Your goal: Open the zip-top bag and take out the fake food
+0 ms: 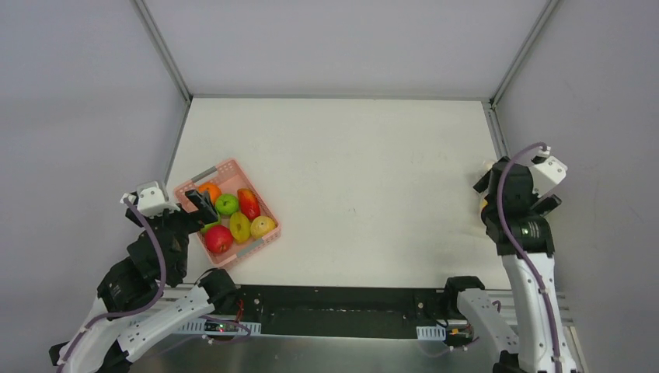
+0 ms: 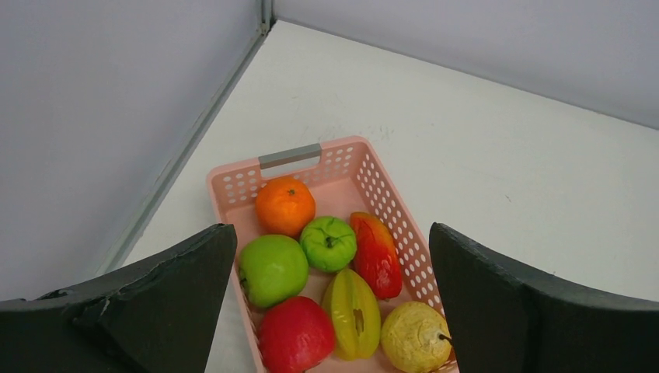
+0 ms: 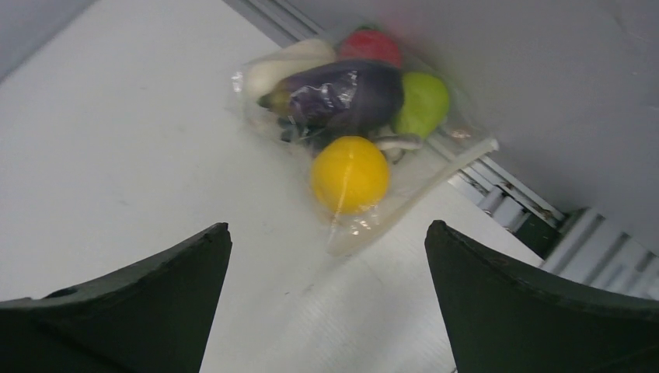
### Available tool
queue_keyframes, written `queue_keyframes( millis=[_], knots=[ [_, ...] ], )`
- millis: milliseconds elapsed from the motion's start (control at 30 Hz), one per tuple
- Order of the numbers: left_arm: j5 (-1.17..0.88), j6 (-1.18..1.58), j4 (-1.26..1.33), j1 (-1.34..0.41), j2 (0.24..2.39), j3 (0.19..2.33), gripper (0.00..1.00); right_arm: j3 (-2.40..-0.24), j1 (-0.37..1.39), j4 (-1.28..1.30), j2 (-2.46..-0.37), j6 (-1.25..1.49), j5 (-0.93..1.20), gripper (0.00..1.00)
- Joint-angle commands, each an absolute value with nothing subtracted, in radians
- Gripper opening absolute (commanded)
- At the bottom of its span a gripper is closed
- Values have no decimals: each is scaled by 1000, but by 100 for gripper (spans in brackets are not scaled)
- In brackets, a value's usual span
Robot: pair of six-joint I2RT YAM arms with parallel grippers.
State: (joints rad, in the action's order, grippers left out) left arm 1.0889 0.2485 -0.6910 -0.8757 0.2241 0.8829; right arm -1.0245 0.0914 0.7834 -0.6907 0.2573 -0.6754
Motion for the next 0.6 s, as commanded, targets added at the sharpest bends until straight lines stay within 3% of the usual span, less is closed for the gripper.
queue_keyframes(
  millis=[0, 567],
  knots=[
    [1008, 306, -665, -872, 259, 834, 100, -991, 70, 805, -834, 274, -965, 100],
    [974, 337, -673, -872, 225, 738, 100, -965, -144, 580, -1365, 362, -601, 96]
  ],
)
